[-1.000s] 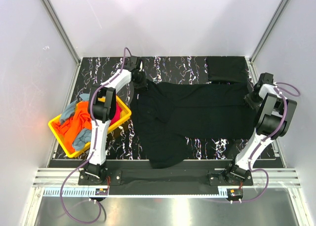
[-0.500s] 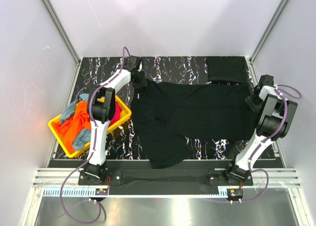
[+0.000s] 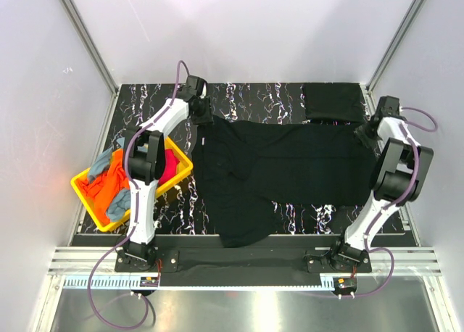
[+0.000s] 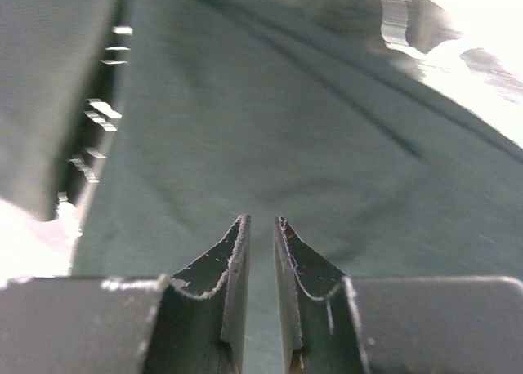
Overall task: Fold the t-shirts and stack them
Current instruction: Fold the tshirt
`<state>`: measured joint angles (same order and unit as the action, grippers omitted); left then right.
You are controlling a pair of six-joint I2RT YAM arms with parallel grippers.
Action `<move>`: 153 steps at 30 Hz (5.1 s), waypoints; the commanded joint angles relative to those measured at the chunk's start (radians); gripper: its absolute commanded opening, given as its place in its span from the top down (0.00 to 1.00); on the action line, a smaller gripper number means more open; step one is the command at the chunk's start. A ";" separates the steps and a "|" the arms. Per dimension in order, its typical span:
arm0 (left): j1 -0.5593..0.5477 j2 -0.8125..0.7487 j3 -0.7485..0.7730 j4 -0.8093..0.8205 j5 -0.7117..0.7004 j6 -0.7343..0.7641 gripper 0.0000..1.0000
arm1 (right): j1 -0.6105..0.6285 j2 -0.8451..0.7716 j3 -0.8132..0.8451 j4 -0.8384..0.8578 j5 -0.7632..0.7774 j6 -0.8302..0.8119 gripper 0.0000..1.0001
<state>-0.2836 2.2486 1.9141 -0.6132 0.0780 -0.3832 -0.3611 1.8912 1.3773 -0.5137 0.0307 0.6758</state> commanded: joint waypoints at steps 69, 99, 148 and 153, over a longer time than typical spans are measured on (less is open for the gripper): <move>-0.284 -0.785 -0.960 0.187 -0.075 -0.218 0.57 | 0.872 -0.333 -0.402 0.167 -0.121 0.450 0.63; -0.192 -0.600 -1.007 0.360 -0.044 -0.210 0.55 | 1.005 -0.107 -0.357 0.308 -0.111 0.643 0.63; -0.301 -0.822 -0.911 0.098 -0.207 -0.215 1.00 | 1.005 -0.218 -0.336 0.245 0.003 0.464 1.00; -0.351 -0.839 -0.918 0.079 -0.224 -0.241 1.00 | 1.004 -0.260 -0.342 0.199 0.070 0.426 1.00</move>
<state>-0.6075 1.4376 0.9741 -0.5106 -0.1036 -0.5961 0.6361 1.6962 1.0103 -0.2737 0.0193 1.1515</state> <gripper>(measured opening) 0.012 0.011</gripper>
